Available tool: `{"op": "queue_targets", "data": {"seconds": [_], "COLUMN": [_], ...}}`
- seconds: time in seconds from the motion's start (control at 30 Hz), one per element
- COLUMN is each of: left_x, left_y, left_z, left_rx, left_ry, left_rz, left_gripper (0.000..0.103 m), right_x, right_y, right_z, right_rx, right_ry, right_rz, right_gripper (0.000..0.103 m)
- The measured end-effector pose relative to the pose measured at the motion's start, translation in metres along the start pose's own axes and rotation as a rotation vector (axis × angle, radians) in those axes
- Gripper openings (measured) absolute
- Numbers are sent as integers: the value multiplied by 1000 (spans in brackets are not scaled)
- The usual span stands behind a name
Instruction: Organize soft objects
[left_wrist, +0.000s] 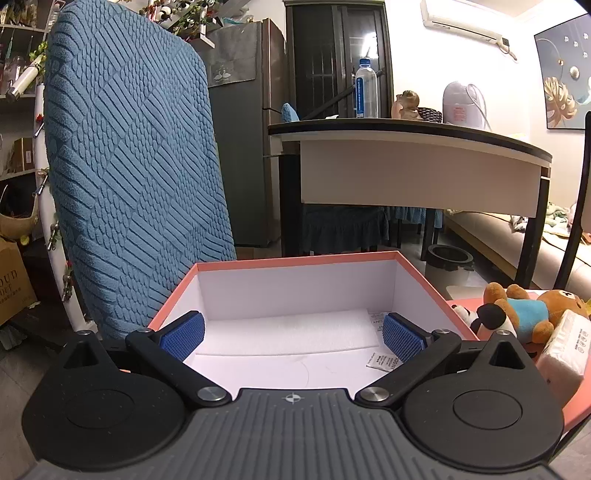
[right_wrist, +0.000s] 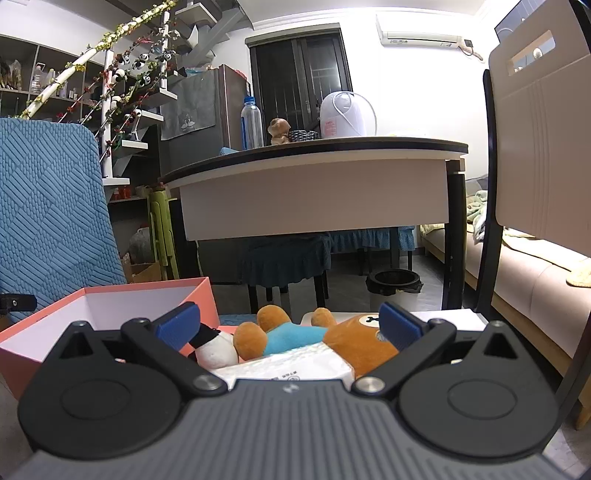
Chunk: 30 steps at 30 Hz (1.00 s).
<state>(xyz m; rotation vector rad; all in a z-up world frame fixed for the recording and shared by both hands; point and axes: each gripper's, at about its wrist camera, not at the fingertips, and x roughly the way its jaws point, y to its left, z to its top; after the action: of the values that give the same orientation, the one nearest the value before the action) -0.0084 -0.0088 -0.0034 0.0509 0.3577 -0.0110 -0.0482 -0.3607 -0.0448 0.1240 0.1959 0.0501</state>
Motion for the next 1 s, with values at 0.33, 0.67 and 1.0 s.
{"op": "queue_targets", "data": {"seconds": [0.33, 0.67, 1.0], "left_x": [-2, 6, 4], "left_y": [5, -1, -12], "left_z": [-3, -4, -4], "left_rx": [-10, -13, 0], "left_ry": [12, 48, 45], "left_rz": [-13, -27, -71], "left_gripper": [103, 103, 103], "right_x": [11, 34, 58], "right_y": [12, 37, 62], "right_z": [-8, -19, -30], "right_rx": [-26, -140, -294], "right_ry": [49, 86, 107], "right_rz": [15, 8, -30], "right_gripper": [103, 103, 103]}}
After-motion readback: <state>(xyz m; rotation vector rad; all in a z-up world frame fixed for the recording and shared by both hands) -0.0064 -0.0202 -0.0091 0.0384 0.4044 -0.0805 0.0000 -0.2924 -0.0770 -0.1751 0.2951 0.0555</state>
